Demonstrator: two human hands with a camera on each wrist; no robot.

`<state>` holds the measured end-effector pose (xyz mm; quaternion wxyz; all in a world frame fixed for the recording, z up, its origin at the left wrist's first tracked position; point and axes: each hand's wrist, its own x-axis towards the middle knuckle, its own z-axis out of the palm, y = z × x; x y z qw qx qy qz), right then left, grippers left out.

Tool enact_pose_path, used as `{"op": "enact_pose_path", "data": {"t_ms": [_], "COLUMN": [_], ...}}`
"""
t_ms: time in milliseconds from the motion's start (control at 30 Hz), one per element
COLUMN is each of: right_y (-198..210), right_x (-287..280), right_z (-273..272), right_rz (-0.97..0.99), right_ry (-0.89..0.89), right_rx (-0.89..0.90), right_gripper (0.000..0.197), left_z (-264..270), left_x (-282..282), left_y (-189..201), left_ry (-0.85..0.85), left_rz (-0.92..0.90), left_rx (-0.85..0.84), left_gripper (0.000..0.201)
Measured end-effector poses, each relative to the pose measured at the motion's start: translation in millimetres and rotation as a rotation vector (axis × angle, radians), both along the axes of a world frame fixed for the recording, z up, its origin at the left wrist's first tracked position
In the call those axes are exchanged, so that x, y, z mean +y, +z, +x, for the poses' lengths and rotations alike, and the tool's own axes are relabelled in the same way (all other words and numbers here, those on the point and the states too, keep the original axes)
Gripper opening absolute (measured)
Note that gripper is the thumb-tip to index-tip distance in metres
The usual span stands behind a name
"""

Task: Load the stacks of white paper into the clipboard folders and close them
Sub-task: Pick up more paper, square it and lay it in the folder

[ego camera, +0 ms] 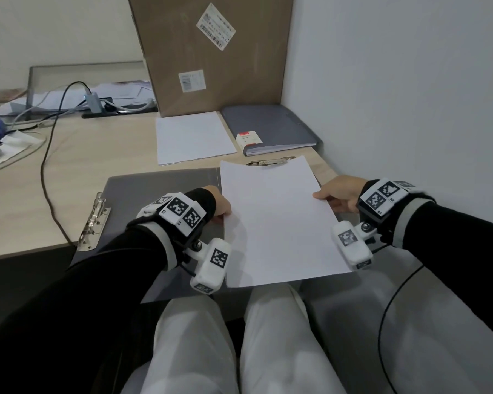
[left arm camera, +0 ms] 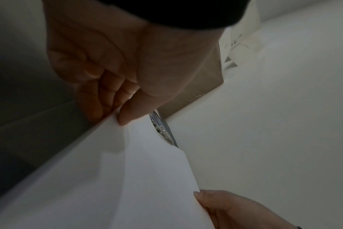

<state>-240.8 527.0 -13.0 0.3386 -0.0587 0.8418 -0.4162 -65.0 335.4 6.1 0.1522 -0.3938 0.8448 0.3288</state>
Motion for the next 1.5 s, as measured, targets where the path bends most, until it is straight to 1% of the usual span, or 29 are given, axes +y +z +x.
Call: {"op": "enact_pose_path", "data": {"t_ms": [67,167,233,267,300,400,433,567,700,767,933,1000,1033,1067,1100,1133,1200,1233,1267,1300,1333,1367,1433,1467,1500], "right_y": [1.5,2.0,2.2,2.2,2.4,3.7,3.6,1.7,-3.3,-2.6,3.3,5.7,5.1,6.3,6.8,8.0,6.1,3.5,1.4,-2.6,-6.9,-11.6,-19.7,-22.5,-24.7], "right_x": [-0.9,-3.7,-6.2,-7.9,-9.2,-12.4,-13.3,-15.6,-17.1,-18.1,-24.2,-24.4,-22.4,-19.1,-14.7,-8.7,5.1,12.6,20.9,28.8,36.2,43.1,54.5,58.3,61.5], "right_z": [-4.2,-10.1,-11.6,-11.7,-12.4,-13.3,-14.7,-20.1,-28.2,-27.4,-18.2,-12.7,-12.6,-10.4,-7.8,-3.1,2.7,5.3,11.6,16.7,21.2,26.1,37.4,43.4,48.8], "right_rz": [0.02,0.054,0.067,0.075,0.088,0.115,0.123,0.142,0.19,0.179,0.226,0.194,0.152,0.12,0.092,0.078,0.042,0.021,0.007,-0.007,-0.008,-0.016,-0.04,-0.061,-0.096], "right_ry": [0.027,0.066,0.088,0.103,0.125,0.167,0.174,0.201,0.209,0.181,0.191,0.205,0.21,0.191,0.172,0.156,0.131,0.117,0.096,0.086,0.08,0.09,0.116,0.126,0.118], "right_rx": [0.03,0.068,0.092,0.109,0.132,0.155,0.157,0.163,0.203,0.225,0.326,0.346,0.37,0.378,0.379,0.372,0.365,0.377,0.383,0.393,0.394,0.39,0.329,0.289,0.244], "right_gripper": [0.012,0.012,0.01,0.01,0.011,0.017,0.019,0.024,0.018,0.016,0.029,0.02,0.027,0.04,0.048,0.053,0.054,0.052,0.05,0.047,0.043,0.036,0.018,0.014,0.015], "left_z": [-0.7,-1.0,-1.3,-1.3,-0.5,-0.3,0.3,2.6,6.0,4.9,2.0,1.8,2.5,3.2,4.3,6.0,12.2,15.3,18.1,22.1,26.4,31.6,40.9,44.7,48.1], "left_x": [0.0,-0.8,-2.1,-2.8,-2.7,-6.0,-6.4,-7.2,-6.5,-8.3,-10.9,-10.7,-9.3,-8.9,-8.9,-8.3,-4.5,-2.3,0.4,5.1,11.6,21.6,41.0,50.5,58.8], "left_y": [-0.5,-3.8,-7.1,-8.4,-9.1,-15.7,-16.8,-17.1,-15.6,-16.7,-22.0,-22.2,-20.2,-19.1,-18.6,-17.8,-13.1,-11.1,-10.3,-8.9,-7.6,-5.8,-7.9,-10.1,-14.4], "left_ry": [-0.008,-0.005,-0.011,-0.013,-0.021,-0.048,-0.062,-0.082,-0.091,-0.1,-0.096,-0.082,-0.075,-0.061,-0.036,0.002,0.083,0.085,0.054,0.004,-0.055,-0.111,-0.217,-0.263,-0.304], "left_rz": [-0.022,-0.019,-0.038,-0.058,-0.083,-0.122,-0.128,-0.144,-0.136,-0.152,-0.166,-0.177,-0.172,-0.15,-0.111,-0.061,0.026,0.029,-0.012,-0.095,-0.167,-0.198,-0.208,-0.203,-0.196], "left_rx": [0.007,0.03,0.043,0.054,0.066,0.051,0.034,0.018,0.012,-0.007,-0.025,-0.021,-0.015,0.007,0.044,0.095,0.195,0.216,0.199,0.162,0.138,0.127,0.136,0.145,0.155], "left_gripper": [0.025,0.024,0.018,0.012,0.01,0.039,0.045,0.049,0.057,0.058,0.062,0.061,0.059,0.057,0.054,0.048,0.043,0.045,0.055,0.067,0.077,0.086,0.097,0.101,0.105]}}
